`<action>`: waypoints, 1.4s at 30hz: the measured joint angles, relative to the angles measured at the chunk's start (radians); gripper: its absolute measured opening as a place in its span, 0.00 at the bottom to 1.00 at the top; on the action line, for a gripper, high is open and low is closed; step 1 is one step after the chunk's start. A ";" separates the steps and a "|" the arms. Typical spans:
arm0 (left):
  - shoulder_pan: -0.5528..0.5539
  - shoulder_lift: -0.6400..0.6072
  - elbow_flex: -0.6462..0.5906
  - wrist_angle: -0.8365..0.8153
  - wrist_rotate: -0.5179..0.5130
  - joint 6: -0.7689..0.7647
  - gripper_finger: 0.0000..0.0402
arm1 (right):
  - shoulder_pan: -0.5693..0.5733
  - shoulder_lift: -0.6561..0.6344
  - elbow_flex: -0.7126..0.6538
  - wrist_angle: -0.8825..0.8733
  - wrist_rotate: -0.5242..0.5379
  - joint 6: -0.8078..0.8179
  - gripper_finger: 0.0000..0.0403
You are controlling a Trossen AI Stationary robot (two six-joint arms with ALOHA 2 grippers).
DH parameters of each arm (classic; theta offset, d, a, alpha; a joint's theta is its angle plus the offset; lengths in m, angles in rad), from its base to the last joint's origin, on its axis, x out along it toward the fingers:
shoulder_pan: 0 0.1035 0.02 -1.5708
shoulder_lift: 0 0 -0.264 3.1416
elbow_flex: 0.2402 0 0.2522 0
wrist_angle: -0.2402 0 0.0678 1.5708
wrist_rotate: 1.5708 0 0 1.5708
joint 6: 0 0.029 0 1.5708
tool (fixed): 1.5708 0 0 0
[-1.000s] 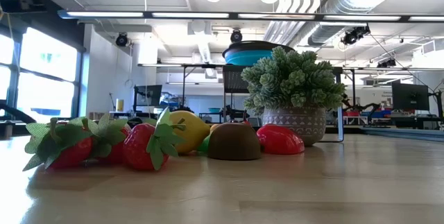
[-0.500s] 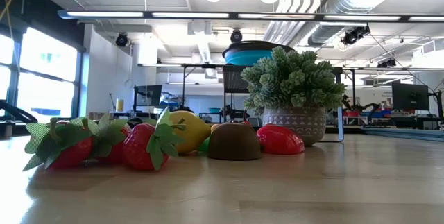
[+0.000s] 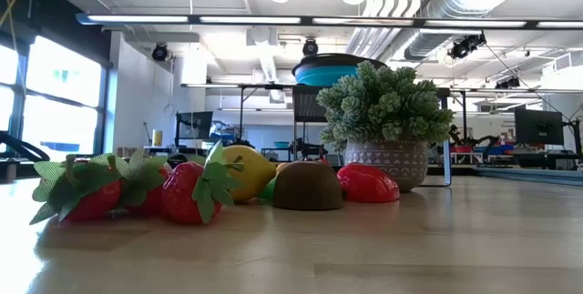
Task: Pick & Place Fruit
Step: Put the red strawberry into the blue strainer bowl
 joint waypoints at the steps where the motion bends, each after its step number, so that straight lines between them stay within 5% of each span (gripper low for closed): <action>1: 0.000 0.006 0.000 0.010 0.000 -0.071 0.00 | 0.000 0.000 0.000 0.000 0.000 -0.014 0.00; 12: 0.000 0.155 0.000 0.150 0.084 -0.547 0.00 | -0.001 0.000 0.000 0.000 -0.023 -0.101 0.00; 24: 0.000 0.321 0.000 0.336 0.068 -0.498 0.00 | -0.030 0.000 0.000 0.001 -0.025 -0.085 0.00; 35: 0.000 0.359 0.000 0.336 0.122 -0.426 0.00 | -0.058 0.000 0.000 0.001 -0.026 -0.084 0.01; 42: 0.001 0.360 0.000 0.291 0.265 -0.463 0.08 | -0.058 0.000 0.000 0.001 -0.026 -0.095 0.00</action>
